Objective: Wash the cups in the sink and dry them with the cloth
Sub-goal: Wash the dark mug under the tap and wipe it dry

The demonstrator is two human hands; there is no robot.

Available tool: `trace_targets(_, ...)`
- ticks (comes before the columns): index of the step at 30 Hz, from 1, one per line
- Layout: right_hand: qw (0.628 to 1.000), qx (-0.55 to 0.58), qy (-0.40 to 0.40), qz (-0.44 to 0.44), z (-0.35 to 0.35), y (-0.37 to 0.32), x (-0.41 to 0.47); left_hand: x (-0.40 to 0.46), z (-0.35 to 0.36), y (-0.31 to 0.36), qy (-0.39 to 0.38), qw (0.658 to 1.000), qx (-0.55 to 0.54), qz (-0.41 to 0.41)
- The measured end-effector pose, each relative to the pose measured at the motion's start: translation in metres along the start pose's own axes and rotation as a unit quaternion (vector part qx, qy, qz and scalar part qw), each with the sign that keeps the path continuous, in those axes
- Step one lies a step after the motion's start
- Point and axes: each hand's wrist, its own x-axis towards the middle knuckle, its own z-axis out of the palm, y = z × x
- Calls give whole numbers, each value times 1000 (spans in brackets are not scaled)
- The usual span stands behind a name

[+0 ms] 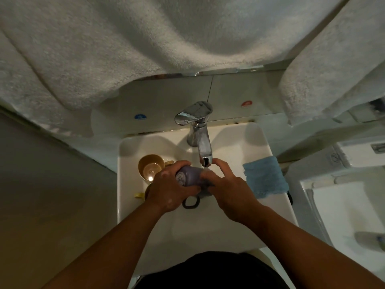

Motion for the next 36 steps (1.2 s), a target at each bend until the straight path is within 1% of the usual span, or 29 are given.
trace_targets(2, 999, -34, -22, -9, -1, -2, -2, 1, -1, 0, -2, 1000, 1, 0)
trace_targets(4, 999, -36, -25, -21, 3, -2, -4, 2, -1, -1, -7, 1000, 4, 1)
trace_targets(6, 1000, 0, 2, -26, 9, 1, -3, 2, -2, 0, -8, 1000, 4, 1)
trace_targets(10, 986, 140, 85, 38, 13, 6, -2, 0, -5, 4, -1, 1000, -14, 4)
trace_targets(13, 971, 173, 148, 75, 15, 8, 0, -6, -3, 6, 17, 997, -66, -33)
trace_targets(15, 964, 182, 173, 89, 17, 9, 1, -9, 0, 5, 20, 993, -100, -61)
trace_targets(17, 960, 192, 181, 90, 20, 6, 2, -11, 2, 5, 18, 990, -116, -74)
trace_targets(21, 968, 165, 176, 63, 17, 1, 3, -12, 0, 5, 21, 989, -122, -75)
trace_targets(24, 964, 192, 164, 78, 16, 3, 4, -13, -1, 5, 24, 987, -139, -81)
trace_targets(26, 957, 218, 162, 107, 17, 2, 2, -14, -4, 6, 24, 983, -162, -89)
trace_targets(27, 946, 255, 154, 129, 15, 2, 1, -14, -5, 6, 20, 981, -169, -88)
trace_targets(28, 926, 316, 137, 154, 12, 1, 1, -14, -5, 6, 8, 982, -168, -81)
trace_targets(30, 863, 459, 83, 193, 6, -4, 4, -14, -4, 4, -23, 985, -162, -63)
trace_targets(31, 844, 491, 73, 204, 4, -4, 7, -13, -2, 4, -35, 986, -155, -51)
trace_targets(33, 838, 497, 63, 217, 4, -4, 13, -12, 4, 8, -36, 991, -122, -37)
trace_targets(34, 826, 509, 66, 234, 6, -3, 14, -11, 10, 11, -34, 993, -107, -30)
trace_targets(36, 783, 547, 81, 285, 7, 0, 17, -9, 20, 17, -36, 995, -90, -30)
